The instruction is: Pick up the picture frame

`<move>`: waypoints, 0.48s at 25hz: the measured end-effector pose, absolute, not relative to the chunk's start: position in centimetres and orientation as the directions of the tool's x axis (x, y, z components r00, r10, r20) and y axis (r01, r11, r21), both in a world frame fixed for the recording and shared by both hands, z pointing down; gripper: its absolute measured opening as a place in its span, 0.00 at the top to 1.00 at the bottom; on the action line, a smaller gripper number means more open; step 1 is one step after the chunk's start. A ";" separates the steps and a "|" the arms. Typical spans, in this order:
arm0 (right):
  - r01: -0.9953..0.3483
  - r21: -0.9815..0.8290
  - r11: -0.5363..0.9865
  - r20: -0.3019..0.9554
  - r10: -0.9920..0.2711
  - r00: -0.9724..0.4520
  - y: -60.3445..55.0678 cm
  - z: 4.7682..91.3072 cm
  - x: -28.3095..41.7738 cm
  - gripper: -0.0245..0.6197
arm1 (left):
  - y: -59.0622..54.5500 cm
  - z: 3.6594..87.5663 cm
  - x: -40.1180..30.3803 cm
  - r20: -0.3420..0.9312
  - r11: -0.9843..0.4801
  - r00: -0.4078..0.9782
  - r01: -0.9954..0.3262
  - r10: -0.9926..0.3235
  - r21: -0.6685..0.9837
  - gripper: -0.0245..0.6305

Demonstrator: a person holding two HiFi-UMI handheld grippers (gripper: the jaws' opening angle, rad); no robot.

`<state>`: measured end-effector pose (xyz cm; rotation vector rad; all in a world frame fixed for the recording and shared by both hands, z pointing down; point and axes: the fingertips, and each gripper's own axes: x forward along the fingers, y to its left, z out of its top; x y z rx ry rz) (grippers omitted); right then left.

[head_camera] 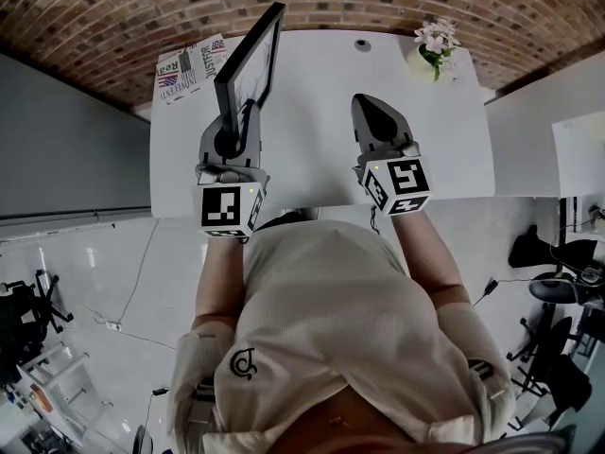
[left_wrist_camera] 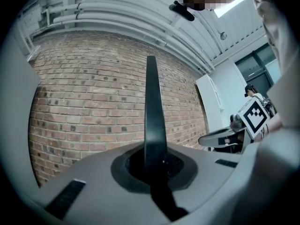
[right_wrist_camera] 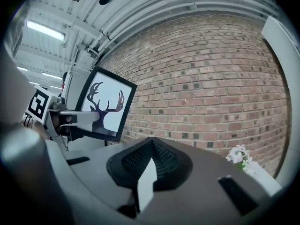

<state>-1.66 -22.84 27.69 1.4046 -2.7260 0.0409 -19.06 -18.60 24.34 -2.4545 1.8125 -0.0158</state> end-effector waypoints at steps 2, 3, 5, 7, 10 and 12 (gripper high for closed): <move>-0.816 0.014 0.577 0.084 -0.814 -0.574 -23.0 27.8 -1.6 0.95 | -18.7 24.6 -19.2 -0.040 -0.288 0.291 -0.955 -0.956 -0.070 0.93; -0.818 0.014 0.576 0.089 -0.815 -0.572 -23.2 27.9 -1.6 0.95 | -18.8 24.7 -19.3 -0.039 -0.286 0.289 -0.956 -0.957 -0.064 0.93; -0.818 0.001 0.575 0.096 -0.814 -0.573 -23.5 28.2 -1.7 0.95 | -19.1 24.8 -19.7 -0.039 -0.283 0.285 -0.958 -0.958 -0.051 0.93; -0.818 -0.013 0.575 0.095 -0.814 -0.574 -23.7 28.3 -1.8 0.95 | -19.3 25.0 -20.1 -0.039 -0.279 0.281 -0.959 -0.959 -0.040 0.93; -0.819 -0.006 0.573 0.095 -0.815 -0.571 -23.9 28.2 -1.9 0.95 | -19.6 25.1 -20.5 -0.034 -0.276 0.277 -0.961 -0.960 -0.028 0.93; -0.822 -0.002 0.569 0.102 -0.818 -0.566 -24.1 28.3 -1.9 0.95 | -19.8 25.2 -20.6 -0.030 -0.276 0.277 -0.961 -0.960 -0.023 0.93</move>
